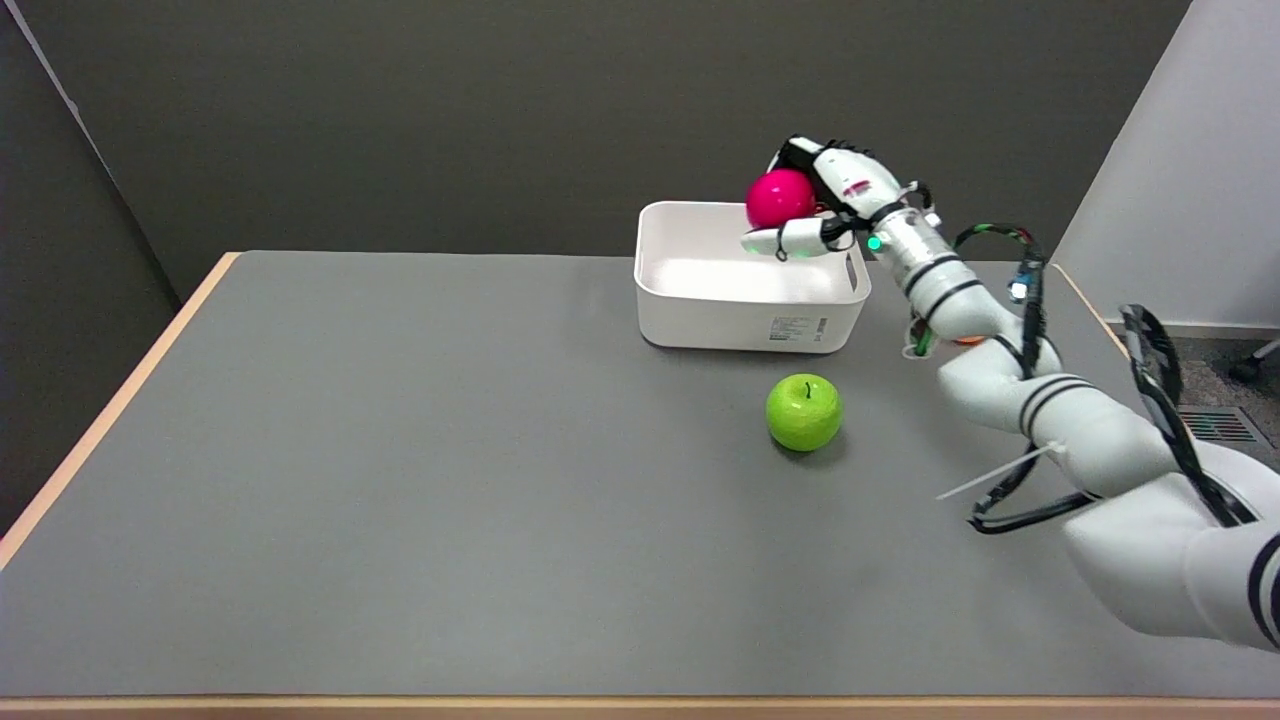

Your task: Place the pomegranate into the white box.

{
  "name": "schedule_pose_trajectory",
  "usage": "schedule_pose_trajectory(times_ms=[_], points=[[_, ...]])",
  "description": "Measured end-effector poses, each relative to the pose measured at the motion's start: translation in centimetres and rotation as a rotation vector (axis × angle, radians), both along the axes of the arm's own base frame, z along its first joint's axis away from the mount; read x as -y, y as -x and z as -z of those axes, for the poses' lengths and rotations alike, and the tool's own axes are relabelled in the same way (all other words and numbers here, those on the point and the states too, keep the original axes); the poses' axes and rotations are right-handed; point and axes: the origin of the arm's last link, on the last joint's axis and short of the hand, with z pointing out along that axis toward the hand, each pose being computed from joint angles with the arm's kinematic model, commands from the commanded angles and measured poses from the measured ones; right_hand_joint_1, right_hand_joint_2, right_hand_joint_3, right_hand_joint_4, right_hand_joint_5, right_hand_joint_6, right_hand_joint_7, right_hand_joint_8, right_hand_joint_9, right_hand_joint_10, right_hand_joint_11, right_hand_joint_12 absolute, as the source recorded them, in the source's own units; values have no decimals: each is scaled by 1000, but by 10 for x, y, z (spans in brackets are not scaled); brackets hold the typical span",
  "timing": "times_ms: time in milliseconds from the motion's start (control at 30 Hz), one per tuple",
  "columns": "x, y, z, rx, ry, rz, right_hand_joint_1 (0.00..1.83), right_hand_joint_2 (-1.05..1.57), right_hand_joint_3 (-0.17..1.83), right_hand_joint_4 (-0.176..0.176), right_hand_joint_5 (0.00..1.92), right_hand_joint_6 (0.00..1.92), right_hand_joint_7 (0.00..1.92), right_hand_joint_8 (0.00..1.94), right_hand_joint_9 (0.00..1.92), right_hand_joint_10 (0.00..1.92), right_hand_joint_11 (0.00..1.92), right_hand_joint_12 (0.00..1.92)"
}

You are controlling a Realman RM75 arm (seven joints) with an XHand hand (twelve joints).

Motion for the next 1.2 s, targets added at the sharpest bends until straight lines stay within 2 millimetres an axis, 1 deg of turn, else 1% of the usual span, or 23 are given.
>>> schedule_pose_trajectory(times_ms=[67,100,133,167,200,233,333,367,400,433,500,567,633,700,767,833,900,1033,1133,1200], points=[[6,1,5,-8,17,19,1187,1177,215,-176,508,1562,854,1355,718,1287,548,1676],[9,2,7,-12,24,27,1085,1202,225,-109,506,1598,811,1242,693,1257,533,1685],[10,2,8,-14,29,32,795,1272,250,81,502,1698,690,916,623,1170,482,1709],[13,4,11,-17,38,43,626,1023,574,85,355,1145,510,667,465,968,359,1538],[15,5,13,-19,43,50,442,722,960,79,180,479,302,387,281,731,214,1332],[16,6,14,-20,49,58,411,706,949,81,154,390,252,328,237,680,178,1293],[19,9,17,-15,63,75,331,703,881,89,120,343,155,259,135,572,85,1195],[19,9,18,-6,69,79,284,679,910,91,105,348,129,246,100,552,62,1151],[20,9,19,1,73,80,228,641,980,91,89,373,118,237,79,566,62,1113],[20,9,19,8,77,82,205,635,982,94,92,378,113,233,72,563,54,1116],[19,11,20,25,84,86,181,660,910,105,119,367,107,229,73,531,22,1174],[17,12,21,44,86,82,163,659,911,105,125,371,108,229,71,529,20,1172],[15,14,21,56,88,83,112,618,1002,104,117,410,112,211,51,550,48,1085],[11,15,21,72,89,79,260,639,1061,107,78,447,88,247,21,534,74,982],[7,16,21,86,87,75,95,602,997,108,108,413,101,188,33,480,19,1050],[2,15,21,103,82,60,79,567,972,113,90,401,79,127,34,355,1,1005],[-2,13,21,118,76,47,80,560,968,113,80,390,67,113,33,320,-1,983],[-16,1,23,148,44,-21,91,564,977,111,79,378,81,139,42,307,-1,975],[-30,-11,26,162,8,-88,87,585,992,111,104,412,99,213,43,389,-1,1001],[-41,-21,30,169,-22,-136,234,634,1061,107,108,463,101,300,12,500,18,943]])
